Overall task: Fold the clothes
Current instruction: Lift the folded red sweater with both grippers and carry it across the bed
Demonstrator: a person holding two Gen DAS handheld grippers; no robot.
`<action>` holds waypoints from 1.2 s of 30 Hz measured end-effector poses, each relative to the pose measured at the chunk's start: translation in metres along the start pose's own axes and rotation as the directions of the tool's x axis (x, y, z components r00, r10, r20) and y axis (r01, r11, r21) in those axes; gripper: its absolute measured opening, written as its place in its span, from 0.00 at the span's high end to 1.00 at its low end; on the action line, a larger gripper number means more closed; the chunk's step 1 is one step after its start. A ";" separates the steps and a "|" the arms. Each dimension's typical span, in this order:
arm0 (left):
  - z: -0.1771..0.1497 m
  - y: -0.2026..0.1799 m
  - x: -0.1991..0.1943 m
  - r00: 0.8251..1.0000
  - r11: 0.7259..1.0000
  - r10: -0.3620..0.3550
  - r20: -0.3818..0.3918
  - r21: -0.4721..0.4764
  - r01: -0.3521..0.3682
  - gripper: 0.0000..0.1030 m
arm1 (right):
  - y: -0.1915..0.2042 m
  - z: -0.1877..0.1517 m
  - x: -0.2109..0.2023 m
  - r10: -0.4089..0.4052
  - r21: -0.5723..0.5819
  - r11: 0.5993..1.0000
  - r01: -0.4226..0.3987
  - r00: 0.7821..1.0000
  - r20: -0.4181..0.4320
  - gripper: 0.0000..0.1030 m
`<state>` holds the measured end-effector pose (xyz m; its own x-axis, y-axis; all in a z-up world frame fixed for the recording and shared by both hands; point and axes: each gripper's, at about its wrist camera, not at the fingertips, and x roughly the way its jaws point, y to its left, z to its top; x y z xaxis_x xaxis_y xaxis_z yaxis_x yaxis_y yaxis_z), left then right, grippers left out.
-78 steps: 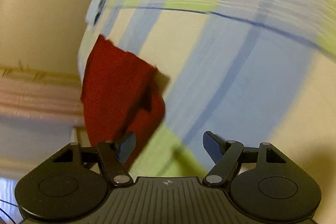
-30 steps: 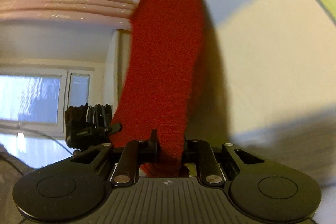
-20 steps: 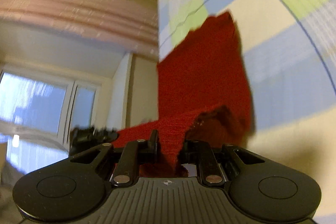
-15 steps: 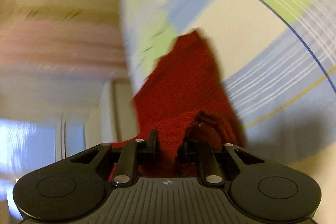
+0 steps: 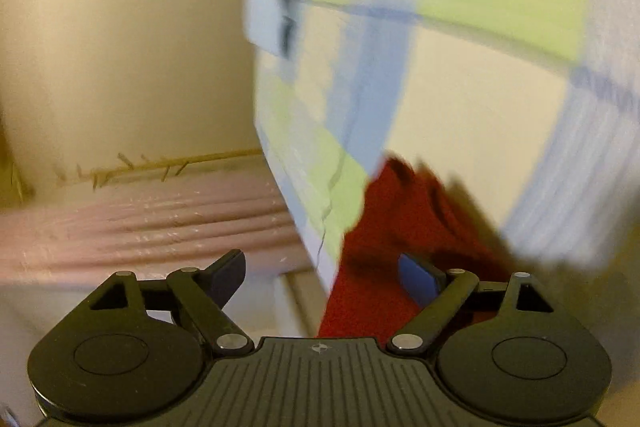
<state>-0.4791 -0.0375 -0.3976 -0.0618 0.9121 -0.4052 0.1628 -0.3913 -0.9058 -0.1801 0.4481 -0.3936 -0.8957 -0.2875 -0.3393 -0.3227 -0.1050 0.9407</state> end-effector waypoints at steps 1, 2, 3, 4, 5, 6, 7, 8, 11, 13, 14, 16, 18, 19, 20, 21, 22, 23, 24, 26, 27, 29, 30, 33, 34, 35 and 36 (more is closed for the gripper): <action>0.000 -0.007 0.000 0.999 0.995 0.034 -0.018 0.093 -0.032 0.58 | 0.011 -0.002 -0.004 -0.032 -0.112 0.993 0.032 0.999 0.003 0.16; -0.003 -0.015 0.001 0.997 0.977 0.069 -0.033 0.203 -0.061 0.58 | 0.026 -0.007 -0.001 -0.078 -0.236 0.969 0.076 0.997 0.004 0.16; -0.005 -0.023 0.002 0.993 0.945 0.107 -0.044 0.316 -0.087 0.58 | 0.042 -0.016 0.005 -0.129 -0.351 0.929 0.120 0.992 -0.002 0.16; -0.010 -0.030 0.005 0.988 0.897 0.146 -0.045 0.427 -0.113 0.58 | 0.050 -0.024 0.009 -0.186 -0.461 0.874 0.157 0.982 -0.019 0.16; -0.016 -0.036 0.009 0.982 0.836 0.185 -0.040 0.532 -0.136 0.58 | 0.055 -0.031 0.014 -0.243 -0.555 0.813 0.179 0.969 -0.044 0.16; -0.022 -0.040 0.012 0.978 0.781 0.206 -0.036 0.609 -0.142 0.58 | 0.058 -0.039 0.026 -0.283 -0.616 0.766 0.184 0.957 -0.067 0.16; -0.026 -0.043 0.017 0.977 0.733 0.212 -0.038 0.667 -0.133 0.58 | 0.056 -0.044 0.037 -0.298 -0.642 0.746 0.176 0.951 -0.085 0.16; -0.030 -0.045 0.023 0.976 0.690 0.216 -0.040 0.714 -0.123 0.58 | 0.051 -0.048 0.041 -0.302 -0.655 0.737 0.165 0.948 -0.102 0.16; -0.032 -0.045 0.037 0.972 0.659 0.231 -0.043 0.742 -0.124 0.58 | 0.036 -0.045 0.055 -0.315 -0.680 0.715 0.160 0.943 -0.108 0.16; -0.031 -0.041 0.047 0.973 0.666 0.221 -0.058 0.738 -0.107 0.61 | 0.029 -0.044 0.063 -0.325 -0.692 0.703 0.165 0.940 -0.107 0.17; -0.030 -0.040 0.050 0.974 0.668 0.214 -0.068 0.738 -0.096 0.63 | 0.029 -0.046 0.064 -0.328 -0.698 0.697 0.166 0.939 -0.104 0.18; -0.031 -0.039 0.049 0.980 0.676 0.183 -0.074 0.733 -0.071 0.93 | 0.033 -0.048 0.064 -0.338 -0.708 0.684 0.177 0.937 -0.093 0.35; -0.029 -0.040 0.041 0.990 0.693 0.127 -0.058 0.719 -0.046 0.94 | 0.035 -0.049 0.064 -0.344 -0.716 0.672 0.189 0.936 -0.076 0.80; -0.028 -0.040 0.037 0.994 0.701 0.098 -0.050 0.713 -0.033 0.95 | 0.037 -0.047 0.060 -0.335 -0.715 0.672 0.192 0.940 -0.062 0.81; -0.028 -0.041 0.034 0.997 0.708 0.070 -0.042 0.706 -0.020 0.95 | 0.039 -0.046 0.056 -0.326 -0.715 0.671 0.195 0.944 -0.049 0.84; -0.027 -0.041 0.030 0.999 0.715 0.042 -0.033 0.699 -0.007 0.95 | 0.042 -0.045 0.052 -0.316 -0.719 0.666 0.198 0.948 -0.032 0.86; -0.026 -0.041 0.026 1.000 0.721 0.014 -0.024 0.692 0.007 0.95 | 0.048 -0.045 0.048 -0.302 -0.729 0.654 0.203 0.953 -0.006 0.86; -0.026 -0.043 0.021 1.000 0.720 -0.004 -0.001 0.694 0.004 0.95 | 0.055 -0.045 0.045 -0.286 -0.738 0.642 0.210 0.958 0.024 0.86; -0.026 -0.045 0.019 1.000 0.716 -0.011 0.021 0.698 -0.007 0.95 | 0.062 -0.043 0.042 -0.265 -0.743 0.634 0.214 0.963 0.051 0.86; -0.023 -0.044 0.016 0.997 0.718 -0.016 0.076 0.695 -0.042 0.95 | 0.073 -0.039 0.041 -0.223 -0.743 0.633 0.217 0.970 0.094 0.86; -0.020 -0.040 0.018 0.995 0.730 -0.005 0.100 0.681 -0.065 0.95 | 0.076 -0.037 0.046 -0.225 -0.745 0.626 0.230 0.968 0.110 0.86; -0.011 -0.026 0.030 0.989 0.761 0.076 0.124 0.634 -0.138 0.95 | 0.075 -0.033 0.065 -0.294 -0.754 0.593 0.283 0.948 0.125 0.86; -0.007 -0.018 0.036 0.986 0.775 0.117 0.122 0.609 -0.167 0.95 | 0.069 -0.031 0.077 -0.349 -0.752 0.578 0.317 0.929 0.123 0.86; -0.003 -0.012 0.036 0.989 0.808 0.077 0.128 0.573 -0.137 0.95 | 0.057 -0.026 0.093 -0.375 -0.722 0.596 0.353 0.917 0.138 0.86; -0.003 -0.016 0.031 0.989 0.800 0.037 0.141 0.589 -0.114 0.95 | 0.057 -0.026 0.094 -0.359 -0.718 0.601 0.352 0.921 0.151 0.86; -0.004 -0.021 0.026 0.988 0.790 -0.003 0.153 0.606 -0.091 0.95 | 0.062 -0.026 0.091 -0.326 -0.723 0.600 0.342 0.930 0.169 0.86; -0.004 -0.024 0.025 0.986 0.778 -0.015 0.167 0.622 -0.093 0.95 | 0.066 -0.025 0.090 -0.302 -0.727 0.598 0.339 0.935 0.188 0.86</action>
